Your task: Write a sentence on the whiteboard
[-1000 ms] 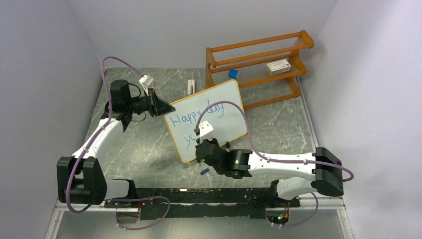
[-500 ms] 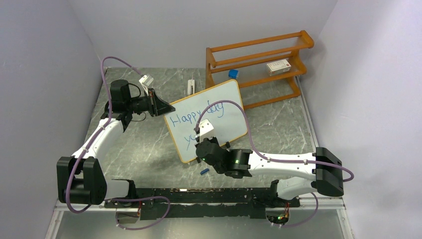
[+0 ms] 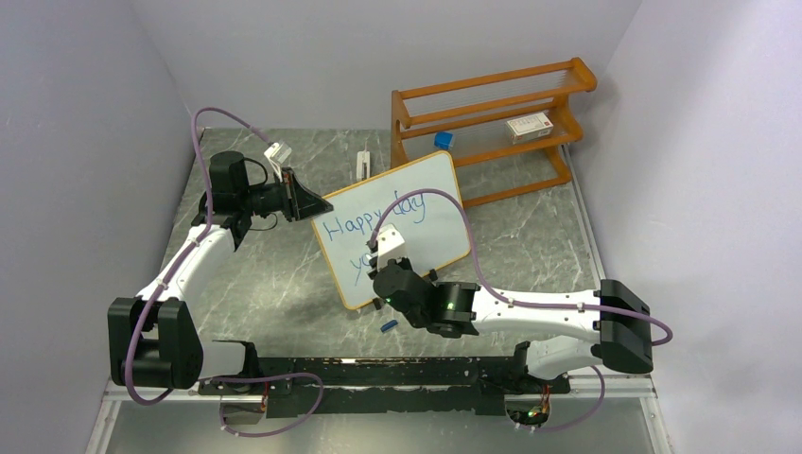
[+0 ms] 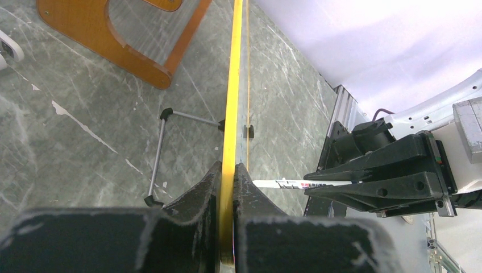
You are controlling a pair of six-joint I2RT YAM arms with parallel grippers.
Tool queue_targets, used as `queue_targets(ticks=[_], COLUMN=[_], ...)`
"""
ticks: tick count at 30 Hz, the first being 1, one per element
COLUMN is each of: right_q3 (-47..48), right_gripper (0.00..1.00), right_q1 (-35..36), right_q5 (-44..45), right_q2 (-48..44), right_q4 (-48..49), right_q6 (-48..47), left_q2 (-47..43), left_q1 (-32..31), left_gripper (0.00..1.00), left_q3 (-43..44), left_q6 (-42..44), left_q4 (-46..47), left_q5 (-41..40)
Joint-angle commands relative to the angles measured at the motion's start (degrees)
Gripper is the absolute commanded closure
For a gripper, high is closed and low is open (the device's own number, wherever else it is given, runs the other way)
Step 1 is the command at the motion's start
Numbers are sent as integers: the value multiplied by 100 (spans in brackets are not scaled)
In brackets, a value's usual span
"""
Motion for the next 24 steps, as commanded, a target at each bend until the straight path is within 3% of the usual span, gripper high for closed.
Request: queue_targets(ticks=[1, 9, 24], right_q3=[131, 131, -96], right_gripper=[100, 100, 100], right_q1=[-54, -51, -248], right_q5=[-127, -353, 201], right_q2=[75, 25, -370], right_q4=[269, 132, -146], right_q6=[-61, -76, 72], left_q2=[60, 49, 50], left_q1=[-124, -128, -124], left_gripper=[95, 95, 95], left_q3=[-115, -107, -106], left_q6=[141, 153, 166], left_q4=[-192, -193, -194], left_q5=[-155, -166, -184])
